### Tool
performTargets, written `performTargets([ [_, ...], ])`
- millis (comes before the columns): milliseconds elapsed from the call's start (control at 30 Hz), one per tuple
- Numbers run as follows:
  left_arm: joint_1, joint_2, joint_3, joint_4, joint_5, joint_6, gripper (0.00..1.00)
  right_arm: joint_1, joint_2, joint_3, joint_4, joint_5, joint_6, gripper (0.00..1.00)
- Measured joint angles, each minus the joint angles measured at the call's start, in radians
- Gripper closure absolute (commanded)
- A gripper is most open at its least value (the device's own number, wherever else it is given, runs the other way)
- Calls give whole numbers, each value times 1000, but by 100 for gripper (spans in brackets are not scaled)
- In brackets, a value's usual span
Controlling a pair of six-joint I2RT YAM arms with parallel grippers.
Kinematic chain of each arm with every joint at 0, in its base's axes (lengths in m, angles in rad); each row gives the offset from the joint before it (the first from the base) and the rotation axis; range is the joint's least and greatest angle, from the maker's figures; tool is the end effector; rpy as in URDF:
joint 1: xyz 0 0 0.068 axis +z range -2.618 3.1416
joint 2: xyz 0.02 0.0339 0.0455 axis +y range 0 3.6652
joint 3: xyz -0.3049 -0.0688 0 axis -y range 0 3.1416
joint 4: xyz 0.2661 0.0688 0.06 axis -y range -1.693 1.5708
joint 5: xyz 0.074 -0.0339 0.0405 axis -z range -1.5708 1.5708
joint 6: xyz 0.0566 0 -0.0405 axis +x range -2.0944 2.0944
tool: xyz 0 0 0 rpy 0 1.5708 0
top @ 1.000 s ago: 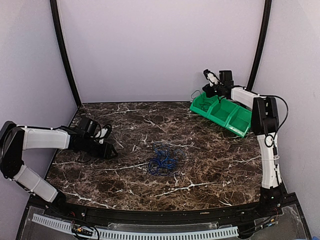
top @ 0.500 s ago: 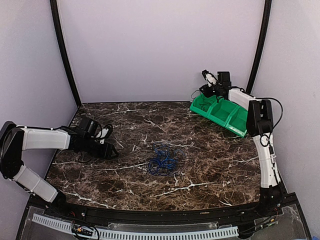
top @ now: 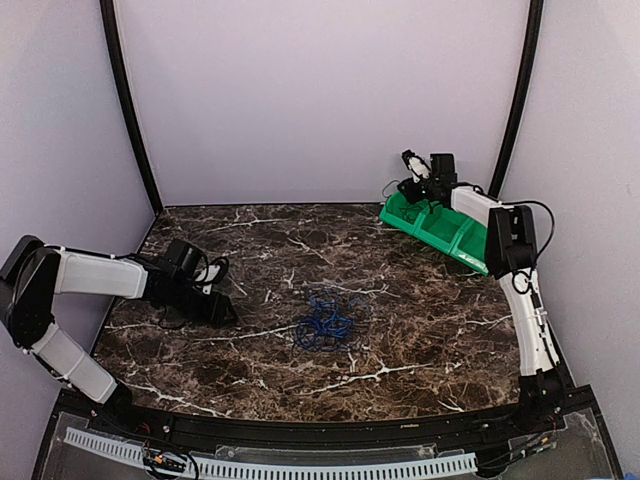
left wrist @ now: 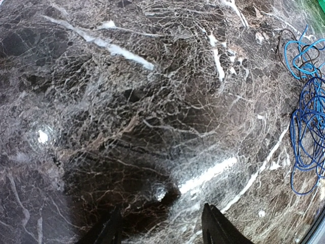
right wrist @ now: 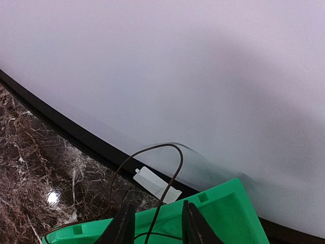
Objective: Untangle the cables
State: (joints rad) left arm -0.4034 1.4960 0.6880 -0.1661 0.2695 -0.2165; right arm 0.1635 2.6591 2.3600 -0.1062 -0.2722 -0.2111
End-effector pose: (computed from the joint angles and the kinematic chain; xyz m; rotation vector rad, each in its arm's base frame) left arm 0.2670 -0.1303 0.1603 0.3498 2.5732 -0.5784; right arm 0.6686 0.1257 0.1832 -0.5388 1.8927 0.2376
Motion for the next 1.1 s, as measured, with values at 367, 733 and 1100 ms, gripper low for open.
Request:
performTargets([
  [367, 0, 0, 11, -11, -5, 0, 43, 0, 35, 27, 29, 0, 19, 100],
  [733, -3, 0, 13, -12, -10, -10, 44, -14, 35, 33, 29, -54, 42, 100],
  [1100, -12, 0, 13, -12, -10, -7, 43, -40, -261, -154, 5, -140, 47, 100],
])
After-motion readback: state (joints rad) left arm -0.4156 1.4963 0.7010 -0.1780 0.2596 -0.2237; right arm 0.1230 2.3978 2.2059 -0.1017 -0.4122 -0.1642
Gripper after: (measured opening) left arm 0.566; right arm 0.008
